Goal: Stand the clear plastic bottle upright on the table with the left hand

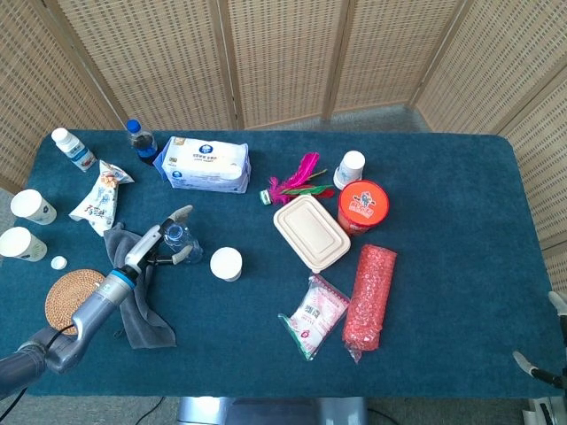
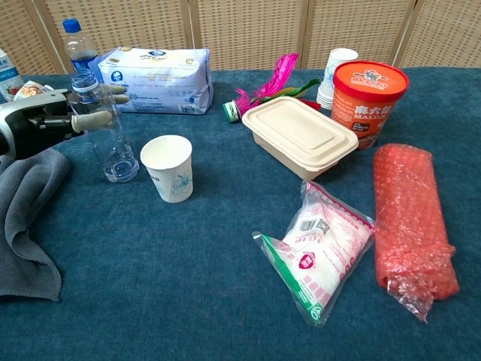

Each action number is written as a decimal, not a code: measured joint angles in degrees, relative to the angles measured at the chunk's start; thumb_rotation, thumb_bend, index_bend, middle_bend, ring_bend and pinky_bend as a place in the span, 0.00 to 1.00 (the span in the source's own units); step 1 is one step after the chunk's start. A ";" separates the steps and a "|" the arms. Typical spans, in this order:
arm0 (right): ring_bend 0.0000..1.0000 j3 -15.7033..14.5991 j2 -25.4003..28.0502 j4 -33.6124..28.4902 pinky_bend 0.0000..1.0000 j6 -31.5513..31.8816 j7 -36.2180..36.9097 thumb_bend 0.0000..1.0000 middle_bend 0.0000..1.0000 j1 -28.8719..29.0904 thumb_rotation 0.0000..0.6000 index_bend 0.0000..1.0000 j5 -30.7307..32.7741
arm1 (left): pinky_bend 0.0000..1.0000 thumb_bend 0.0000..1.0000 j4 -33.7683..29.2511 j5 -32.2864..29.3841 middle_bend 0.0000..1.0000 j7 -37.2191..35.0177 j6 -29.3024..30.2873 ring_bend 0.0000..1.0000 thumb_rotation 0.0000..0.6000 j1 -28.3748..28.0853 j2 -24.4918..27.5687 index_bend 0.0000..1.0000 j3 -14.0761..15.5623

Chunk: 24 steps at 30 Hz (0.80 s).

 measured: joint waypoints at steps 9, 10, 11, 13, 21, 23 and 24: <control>0.00 0.05 0.09 -0.38 0.00 -0.05 -0.39 0.00 0.00 0.19 1.00 0.00 -0.18 | 0.00 0.37 -0.22 0.66 0.00 0.09 0.47 0.00 0.68 0.16 0.59 0.00 0.77; 0.00 0.04 0.10 -0.39 0.00 -0.03 -0.41 0.00 0.00 0.20 1.00 0.00 -0.20 | 0.00 0.37 -0.21 0.67 0.00 0.09 0.59 0.00 0.66 0.20 0.62 0.00 0.78; 0.00 0.06 0.12 -0.40 0.00 0.02 -0.43 0.00 0.00 0.19 1.00 0.00 -0.20 | 0.00 0.37 -0.19 0.69 0.00 0.11 0.73 0.00 0.64 0.25 0.66 0.00 0.80; 0.00 0.07 0.14 -0.43 0.00 0.07 -0.43 0.00 0.00 0.18 1.00 0.00 -0.21 | 0.00 0.36 -0.15 0.73 0.00 0.22 1.11 0.00 0.63 0.39 0.72 0.00 0.83; 0.00 0.05 0.17 -0.53 0.00 0.06 -0.53 0.00 0.00 0.29 1.00 0.00 -0.37 | 0.00 0.35 -0.52 0.97 0.00 1.19 2.08 0.00 0.60 0.85 1.32 0.00 1.14; 0.00 0.05 0.18 -0.53 0.00 0.06 -0.56 0.00 0.00 0.29 1.00 0.00 -0.37 | 0.00 0.35 -0.80 0.99 0.00 1.31 2.42 0.00 0.60 0.99 1.58 0.00 1.15; 0.00 0.04 0.18 -0.53 0.00 0.05 -0.56 0.00 0.00 0.30 1.00 0.00 -0.36 | 0.00 0.35 -0.91 1.01 0.00 1.42 2.60 0.00 0.60 1.05 1.69 0.00 1.14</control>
